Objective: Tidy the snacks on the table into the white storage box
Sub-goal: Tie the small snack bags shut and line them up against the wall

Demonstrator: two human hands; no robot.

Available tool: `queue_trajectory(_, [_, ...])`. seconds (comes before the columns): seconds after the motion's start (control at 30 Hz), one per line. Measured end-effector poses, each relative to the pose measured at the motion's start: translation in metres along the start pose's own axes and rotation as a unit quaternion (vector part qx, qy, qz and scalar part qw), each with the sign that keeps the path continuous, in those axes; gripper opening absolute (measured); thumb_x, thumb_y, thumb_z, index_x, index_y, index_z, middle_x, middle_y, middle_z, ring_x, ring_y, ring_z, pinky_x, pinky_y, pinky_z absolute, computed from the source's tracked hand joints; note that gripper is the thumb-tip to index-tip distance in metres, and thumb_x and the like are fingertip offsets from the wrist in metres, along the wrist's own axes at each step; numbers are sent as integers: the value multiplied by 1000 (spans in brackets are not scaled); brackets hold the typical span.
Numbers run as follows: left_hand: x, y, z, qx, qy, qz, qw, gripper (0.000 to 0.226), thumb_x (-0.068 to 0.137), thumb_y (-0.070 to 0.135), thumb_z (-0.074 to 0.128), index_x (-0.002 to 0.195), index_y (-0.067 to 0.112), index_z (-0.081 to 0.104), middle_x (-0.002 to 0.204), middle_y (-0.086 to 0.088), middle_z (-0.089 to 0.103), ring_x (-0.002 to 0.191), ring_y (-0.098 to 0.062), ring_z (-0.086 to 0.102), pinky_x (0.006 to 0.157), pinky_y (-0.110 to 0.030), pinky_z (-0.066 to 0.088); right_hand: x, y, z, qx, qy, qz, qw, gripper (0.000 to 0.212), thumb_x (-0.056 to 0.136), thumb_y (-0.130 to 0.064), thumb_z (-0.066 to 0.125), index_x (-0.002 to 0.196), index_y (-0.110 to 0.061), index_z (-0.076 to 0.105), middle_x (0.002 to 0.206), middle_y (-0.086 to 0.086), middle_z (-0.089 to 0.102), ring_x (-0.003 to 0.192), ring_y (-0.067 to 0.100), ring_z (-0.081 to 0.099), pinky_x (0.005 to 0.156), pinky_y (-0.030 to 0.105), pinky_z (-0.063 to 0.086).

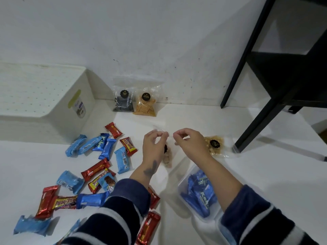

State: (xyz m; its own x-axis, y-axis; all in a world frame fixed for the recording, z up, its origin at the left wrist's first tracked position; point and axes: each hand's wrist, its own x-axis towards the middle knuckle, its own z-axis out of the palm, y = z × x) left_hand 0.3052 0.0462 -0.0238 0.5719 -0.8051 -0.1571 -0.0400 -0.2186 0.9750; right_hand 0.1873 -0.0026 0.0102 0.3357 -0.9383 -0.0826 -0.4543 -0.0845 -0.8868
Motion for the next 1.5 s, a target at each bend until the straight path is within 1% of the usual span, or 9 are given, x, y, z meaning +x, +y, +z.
queue_trajectory(0.3, [-8, 0, -9, 33, -50, 51, 997, 10, 92, 25, 58, 100, 20, 60, 129, 4, 43, 125, -11, 41, 93, -15, 31, 9, -9, 7, -9, -5, 73, 997, 21, 94, -17, 48, 76, -22, 58, 83, -10, 61, 82, 19, 72, 69, 35, 53])
queue_trajectory(0.43, [-13, -33, -27, 153, -116, 90, 977, 59, 86, 23, 68, 133, 24, 32, 136, 9, 30, 103, 17, 44, 85, 1, 31, 20, -8, 7, 31, -17, 50, 998, 12, 97, -22, 49, 89, -19, 58, 91, -6, 58, 84, 19, 68, 67, 31, 54])
queue_trajectory(0.53, [-8, -54, -36, 246, -159, 88, 952, 67, 90, 26, 62, 143, 28, 21, 146, 3, 34, 124, -5, 46, 103, -17, 35, 22, 4, 12, 46, -9, 32, 998, 13, 92, -26, 58, 99, -34, 50, 109, -4, 50, 99, 19, 60, 85, 34, 51])
queue_trajectory(0.67, [-1, -56, -31, 310, -129, 130, 933, 54, 93, 28, 53, 139, 33, 26, 142, 3, 38, 123, -16, 48, 101, -33, 44, 17, 35, 42, 19, -17, 37, 999, 43, 84, 1, 60, 108, -33, 53, 125, 3, 47, 106, 12, 51, 72, 7, 41])
queue_trajectory(0.77, [7, -65, -28, 307, -119, 110, 938, 67, 90, 28, 56, 145, 29, 17, 146, 1, 39, 128, -17, 47, 108, -36, 40, 25, 46, 60, 25, -2, 99, 995, 53, 84, 4, 51, 117, -39, 56, 114, 2, 51, 96, 17, 56, 72, 24, 53])
queue_trajectory(0.9, [30, -82, -23, 502, -171, 84, 843, 111, 79, 69, 50, 149, 14, -17, 158, -5, -21, 146, -26, -18, 117, -44, -10, 58, 46, 53, -22, 11, 77, 997, 62, 84, 10, 43, 120, -40, 55, 105, -3, 49, 81, 15, 56, 54, 23, 47])
queue_trajectory(1.0, [34, -81, -18, 584, -217, 55, 781, 127, 62, 91, 37, 141, 19, -33, 143, -8, -45, 135, -29, -40, 114, -51, -18, 100, 38, 41, -38, 13, 50, 998, 72, 80, 17, 42, 120, -43, 51, 102, -5, 48, 75, 16, 56, 54, 32, 53])
queue_trajectory(1.27, [38, -82, -18, 587, -236, 43, 774, 129, 42, 97, 11, 133, 21, -40, 144, -6, -47, 132, -28, -44, 113, -51, -19, 215, 20, 41, 6, 30, 17, 999, 68, 86, 18, 42, 128, -35, 45, 106, 1, 46, 71, 12, 48, 52, 21, 43])
queue_trajectory(1.5, [39, -82, -17, 590, -248, 34, 768, 125, 43, 95, 12, 131, 25, -43, 135, -2, -55, 129, -25, -48, 111, -49, -24, 254, 28, 56, 4, 22, 30, 999, 66, 86, 13, 47, 136, -30, 40, 109, 3, 43, 94, 20, 51, 76, 32, 50])
